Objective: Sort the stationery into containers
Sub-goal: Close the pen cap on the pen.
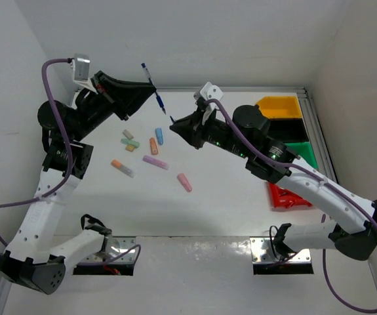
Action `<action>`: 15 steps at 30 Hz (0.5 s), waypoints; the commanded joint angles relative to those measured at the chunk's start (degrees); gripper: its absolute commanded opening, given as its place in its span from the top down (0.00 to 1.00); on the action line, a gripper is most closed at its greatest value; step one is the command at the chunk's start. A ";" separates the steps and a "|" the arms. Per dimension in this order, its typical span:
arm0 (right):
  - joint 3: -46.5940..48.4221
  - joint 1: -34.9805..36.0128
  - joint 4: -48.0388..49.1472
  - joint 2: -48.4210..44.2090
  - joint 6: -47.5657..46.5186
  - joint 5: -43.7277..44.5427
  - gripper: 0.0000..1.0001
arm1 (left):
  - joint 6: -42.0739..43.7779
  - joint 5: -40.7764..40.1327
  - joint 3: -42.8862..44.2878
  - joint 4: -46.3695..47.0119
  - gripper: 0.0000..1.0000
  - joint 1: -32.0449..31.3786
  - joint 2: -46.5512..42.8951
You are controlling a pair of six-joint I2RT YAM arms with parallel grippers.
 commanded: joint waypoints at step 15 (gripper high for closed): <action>0.00 -0.94 10.31 1.95 7.96 -5.70 1.00 | 0.50 0.38 0.33 6.59 1.00 -4.28 -2.89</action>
